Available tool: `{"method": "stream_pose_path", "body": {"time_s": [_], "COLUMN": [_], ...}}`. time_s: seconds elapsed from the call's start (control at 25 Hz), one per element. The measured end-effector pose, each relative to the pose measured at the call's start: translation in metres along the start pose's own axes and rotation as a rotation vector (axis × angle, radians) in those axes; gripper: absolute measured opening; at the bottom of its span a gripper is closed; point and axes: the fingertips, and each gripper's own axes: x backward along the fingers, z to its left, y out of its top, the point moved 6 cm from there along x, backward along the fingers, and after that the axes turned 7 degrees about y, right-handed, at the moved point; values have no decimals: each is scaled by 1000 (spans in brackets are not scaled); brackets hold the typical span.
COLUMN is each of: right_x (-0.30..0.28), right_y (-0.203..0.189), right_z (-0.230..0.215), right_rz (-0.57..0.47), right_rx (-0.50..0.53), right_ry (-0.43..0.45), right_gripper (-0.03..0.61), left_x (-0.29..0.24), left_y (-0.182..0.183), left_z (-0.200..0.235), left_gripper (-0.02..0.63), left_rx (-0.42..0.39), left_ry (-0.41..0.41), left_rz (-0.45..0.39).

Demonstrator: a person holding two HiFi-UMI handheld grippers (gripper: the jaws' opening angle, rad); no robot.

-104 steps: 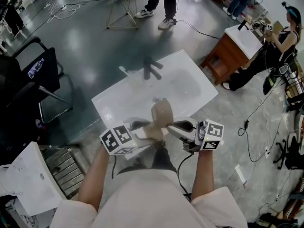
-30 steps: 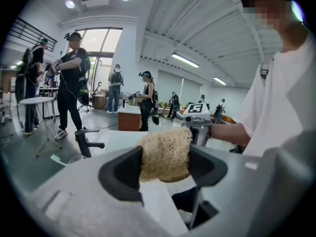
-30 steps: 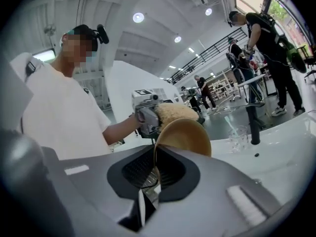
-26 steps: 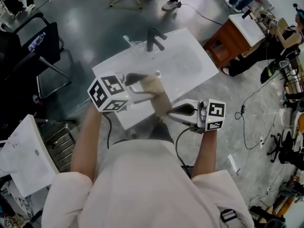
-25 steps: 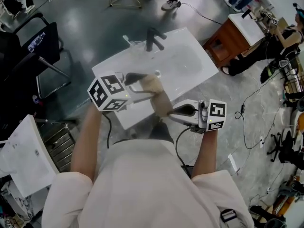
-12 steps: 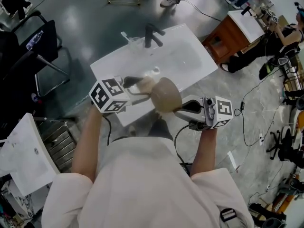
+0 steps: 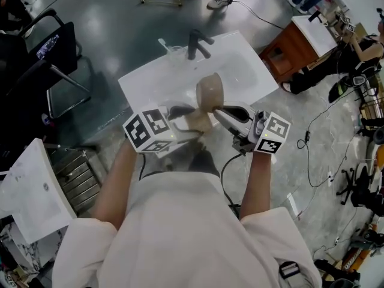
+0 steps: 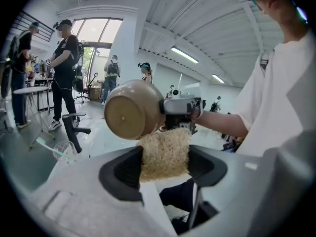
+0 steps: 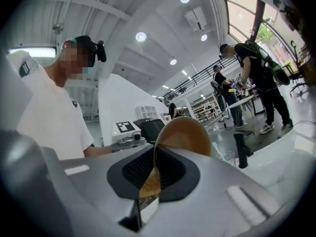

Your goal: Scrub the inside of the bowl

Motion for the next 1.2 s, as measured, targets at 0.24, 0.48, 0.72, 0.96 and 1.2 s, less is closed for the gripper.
{"method": "stream_pose_path", "body": {"time_s": [0.24, 0.48, 0.72, 0.96, 1.2], "right_x": [0, -5, 0, 19, 22], "right_y": [-14, -35, -42, -26, -20], "right_z": [-15, -2, 17, 22, 1], "right_rz": [95, 219, 230, 42, -47], "right_rx": [-1, -2, -20, -45, -51], "right_ry": [-120, -63, 50, 81, -44], "right_gripper": [20, 18, 20, 20, 20], "left_x": [24, 31, 28, 31, 22], "left_y": [20, 38, 39, 18, 3], "left_z": [5, 20, 45, 71, 59], "left_gripper": [265, 265, 267, 267, 267], "left_rx": [-35, -35, -27, -20, 22], "left_ry": [35, 107, 143, 246, 236], "left_rz": [-56, -105, -85, -24, -40]}}
